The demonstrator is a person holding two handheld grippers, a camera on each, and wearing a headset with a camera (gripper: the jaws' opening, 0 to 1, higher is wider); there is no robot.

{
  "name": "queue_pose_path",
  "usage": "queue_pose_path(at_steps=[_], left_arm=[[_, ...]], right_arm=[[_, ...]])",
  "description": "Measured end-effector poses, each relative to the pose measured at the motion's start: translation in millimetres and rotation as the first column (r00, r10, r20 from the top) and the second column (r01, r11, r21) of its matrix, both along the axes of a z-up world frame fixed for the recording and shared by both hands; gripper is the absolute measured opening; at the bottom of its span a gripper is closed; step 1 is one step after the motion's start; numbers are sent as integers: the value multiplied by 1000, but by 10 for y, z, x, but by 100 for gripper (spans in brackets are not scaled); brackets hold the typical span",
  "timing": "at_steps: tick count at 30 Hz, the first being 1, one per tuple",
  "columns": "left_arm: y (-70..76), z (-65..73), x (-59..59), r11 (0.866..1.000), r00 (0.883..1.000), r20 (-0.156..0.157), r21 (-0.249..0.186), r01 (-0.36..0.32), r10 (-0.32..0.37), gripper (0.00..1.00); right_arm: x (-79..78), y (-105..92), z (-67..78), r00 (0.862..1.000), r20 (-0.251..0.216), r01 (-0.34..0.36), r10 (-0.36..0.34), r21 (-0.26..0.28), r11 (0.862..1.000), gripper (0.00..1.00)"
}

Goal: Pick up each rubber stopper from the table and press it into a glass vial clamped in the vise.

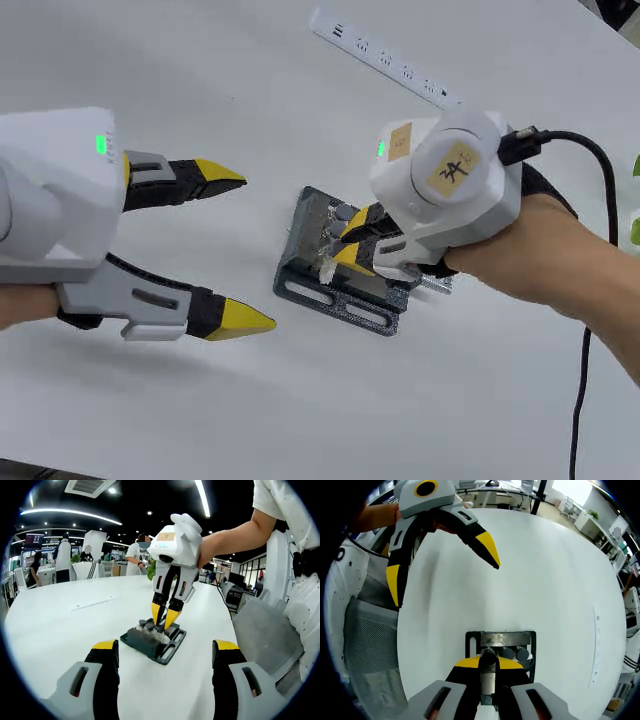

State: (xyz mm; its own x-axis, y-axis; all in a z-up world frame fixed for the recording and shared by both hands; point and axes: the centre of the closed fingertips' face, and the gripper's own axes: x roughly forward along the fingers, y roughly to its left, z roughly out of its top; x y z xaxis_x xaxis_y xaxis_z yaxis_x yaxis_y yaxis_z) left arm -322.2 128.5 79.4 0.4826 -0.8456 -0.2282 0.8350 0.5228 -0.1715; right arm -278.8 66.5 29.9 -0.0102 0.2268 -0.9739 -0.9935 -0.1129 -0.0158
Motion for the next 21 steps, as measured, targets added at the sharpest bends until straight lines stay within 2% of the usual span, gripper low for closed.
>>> queue_pose_path(at_steps=[10,21], left_arm=[[-1,-6,-2,1000,1000,-3,0,-3,3,76],[-5,-15,2,1000,1000,-6,-3,-2,2,75]], right_arm=[[-15,-3,-16,1000,-1,-2,2,-6,1000,5],[-20,-3,-41,998,35,-45,47,-47,998,5]])
